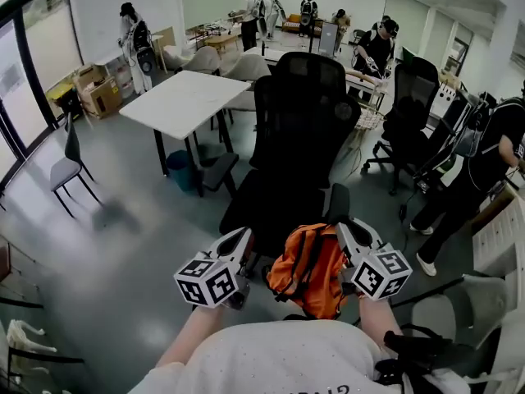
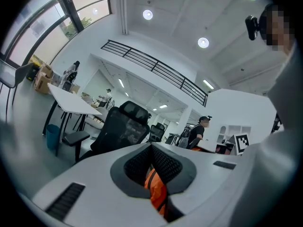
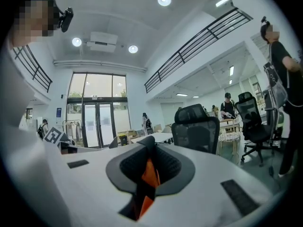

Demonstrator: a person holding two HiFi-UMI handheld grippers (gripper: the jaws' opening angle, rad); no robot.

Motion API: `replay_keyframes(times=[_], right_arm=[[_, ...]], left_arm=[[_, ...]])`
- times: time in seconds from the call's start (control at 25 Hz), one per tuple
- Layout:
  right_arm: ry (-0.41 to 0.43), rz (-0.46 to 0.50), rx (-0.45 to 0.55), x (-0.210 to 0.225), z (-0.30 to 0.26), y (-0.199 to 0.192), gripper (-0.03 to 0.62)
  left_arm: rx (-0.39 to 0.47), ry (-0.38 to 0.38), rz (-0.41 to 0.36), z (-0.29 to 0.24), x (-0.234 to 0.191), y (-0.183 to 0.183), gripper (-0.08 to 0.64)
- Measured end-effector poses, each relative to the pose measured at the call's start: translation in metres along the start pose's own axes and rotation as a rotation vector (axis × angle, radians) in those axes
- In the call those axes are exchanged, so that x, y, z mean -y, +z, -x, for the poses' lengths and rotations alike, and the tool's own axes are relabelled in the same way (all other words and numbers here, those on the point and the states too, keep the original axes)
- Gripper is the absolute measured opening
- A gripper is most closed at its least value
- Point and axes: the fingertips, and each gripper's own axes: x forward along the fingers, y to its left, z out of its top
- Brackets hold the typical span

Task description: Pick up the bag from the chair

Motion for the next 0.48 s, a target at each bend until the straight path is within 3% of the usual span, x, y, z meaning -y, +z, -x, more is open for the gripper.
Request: replay_keyframes(times=[0.2,0.36,0.48], right_arm=[[0.018,-0.001,0.033,0.004,0.014,0.009,0.021],[0.024,0.018,-0.002,0.012,0.044,0.002,0.021],[0.036,0.009,0.016,0.006,0.052,-0.001,0.021]], left_arm=[[-0.001,-0.006,-0.014,-0.003,0.008,0.005,0.012],[-0.022,0.024,0.017,-0.001,0.026,-0.024,0.012],[0.019,0.048,0.035,0.017,0.03,-0.026,0.012]])
